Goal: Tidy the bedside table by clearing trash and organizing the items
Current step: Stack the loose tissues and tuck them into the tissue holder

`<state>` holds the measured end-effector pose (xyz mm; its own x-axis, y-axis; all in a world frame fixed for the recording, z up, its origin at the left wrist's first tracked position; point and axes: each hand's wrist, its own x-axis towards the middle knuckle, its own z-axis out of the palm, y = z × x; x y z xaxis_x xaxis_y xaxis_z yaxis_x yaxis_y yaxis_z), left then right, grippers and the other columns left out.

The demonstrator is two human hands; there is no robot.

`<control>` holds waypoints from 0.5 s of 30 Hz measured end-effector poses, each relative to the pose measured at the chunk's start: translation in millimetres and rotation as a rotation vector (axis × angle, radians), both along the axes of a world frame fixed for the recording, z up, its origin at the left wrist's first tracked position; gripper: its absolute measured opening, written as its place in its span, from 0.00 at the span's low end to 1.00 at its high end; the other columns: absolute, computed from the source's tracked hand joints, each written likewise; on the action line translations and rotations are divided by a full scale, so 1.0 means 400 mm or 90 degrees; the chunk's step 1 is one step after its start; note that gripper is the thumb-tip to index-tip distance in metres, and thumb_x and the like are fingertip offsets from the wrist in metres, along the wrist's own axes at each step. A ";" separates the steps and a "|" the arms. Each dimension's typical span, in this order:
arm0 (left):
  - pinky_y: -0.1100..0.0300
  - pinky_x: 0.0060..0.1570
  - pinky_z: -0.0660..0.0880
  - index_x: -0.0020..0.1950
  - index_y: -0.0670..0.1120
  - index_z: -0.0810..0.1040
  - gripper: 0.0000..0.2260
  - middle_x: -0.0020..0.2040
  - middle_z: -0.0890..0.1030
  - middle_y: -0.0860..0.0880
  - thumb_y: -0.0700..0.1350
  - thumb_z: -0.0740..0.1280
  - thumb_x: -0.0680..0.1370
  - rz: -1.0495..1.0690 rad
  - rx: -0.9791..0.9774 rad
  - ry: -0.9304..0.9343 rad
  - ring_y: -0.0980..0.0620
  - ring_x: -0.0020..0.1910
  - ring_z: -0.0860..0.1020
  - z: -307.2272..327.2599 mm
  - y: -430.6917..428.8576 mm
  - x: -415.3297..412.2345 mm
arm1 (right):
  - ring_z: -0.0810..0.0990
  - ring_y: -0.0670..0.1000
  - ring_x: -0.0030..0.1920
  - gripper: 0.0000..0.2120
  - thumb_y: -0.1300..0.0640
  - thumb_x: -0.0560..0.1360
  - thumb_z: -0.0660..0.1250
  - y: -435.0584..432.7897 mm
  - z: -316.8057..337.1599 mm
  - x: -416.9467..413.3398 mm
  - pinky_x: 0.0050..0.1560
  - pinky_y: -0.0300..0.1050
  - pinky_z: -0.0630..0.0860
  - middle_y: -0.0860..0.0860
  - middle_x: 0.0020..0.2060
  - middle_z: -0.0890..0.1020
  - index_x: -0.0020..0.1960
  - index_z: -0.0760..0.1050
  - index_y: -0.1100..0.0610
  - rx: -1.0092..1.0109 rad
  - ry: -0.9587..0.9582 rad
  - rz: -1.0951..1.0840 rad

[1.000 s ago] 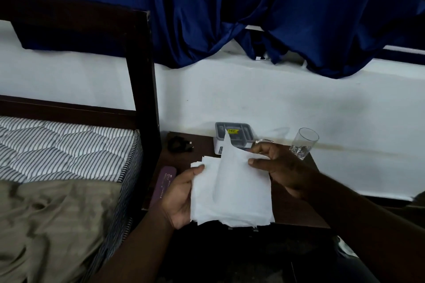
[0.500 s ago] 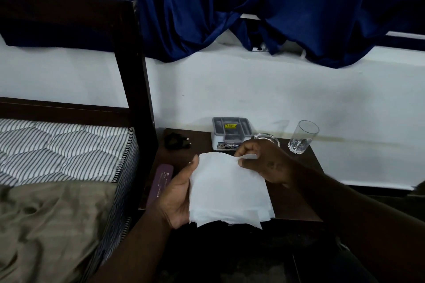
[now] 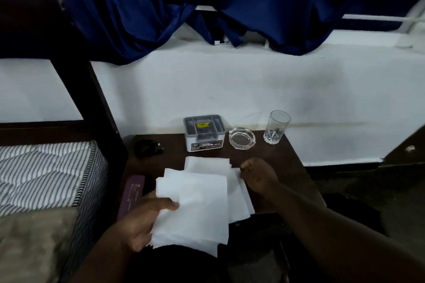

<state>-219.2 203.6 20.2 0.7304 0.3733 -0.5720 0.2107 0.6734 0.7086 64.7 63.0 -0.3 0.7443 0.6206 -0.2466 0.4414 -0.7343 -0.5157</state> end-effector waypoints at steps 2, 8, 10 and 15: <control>0.43 0.47 0.84 0.58 0.37 0.84 0.16 0.57 0.84 0.32 0.29 0.68 0.72 -0.024 0.004 0.019 0.33 0.50 0.85 -0.003 -0.007 0.001 | 0.82 0.55 0.55 0.13 0.50 0.72 0.76 0.011 -0.030 -0.023 0.56 0.48 0.78 0.52 0.52 0.84 0.53 0.81 0.54 0.011 -0.012 0.013; 0.46 0.47 0.84 0.55 0.42 0.86 0.15 0.57 0.85 0.34 0.30 0.68 0.72 -0.032 0.009 0.038 0.34 0.53 0.85 -0.006 -0.005 0.003 | 0.72 0.57 0.64 0.34 0.37 0.65 0.78 0.045 -0.054 -0.043 0.64 0.53 0.74 0.52 0.62 0.73 0.65 0.75 0.50 -0.056 -0.111 0.065; 0.46 0.46 0.84 0.55 0.41 0.86 0.15 0.57 0.85 0.34 0.30 0.68 0.71 -0.033 0.011 0.044 0.34 0.52 0.86 -0.008 -0.006 0.007 | 0.71 0.57 0.65 0.32 0.37 0.66 0.77 0.048 -0.057 -0.044 0.64 0.53 0.73 0.52 0.63 0.71 0.65 0.74 0.50 -0.077 -0.128 0.077; 0.41 0.55 0.81 0.57 0.37 0.84 0.16 0.56 0.85 0.33 0.29 0.68 0.71 -0.022 0.019 0.058 0.33 0.52 0.85 -0.012 -0.013 0.019 | 0.71 0.59 0.64 0.30 0.39 0.69 0.76 0.048 -0.068 -0.048 0.63 0.53 0.73 0.53 0.63 0.71 0.65 0.72 0.51 -0.076 -0.150 0.094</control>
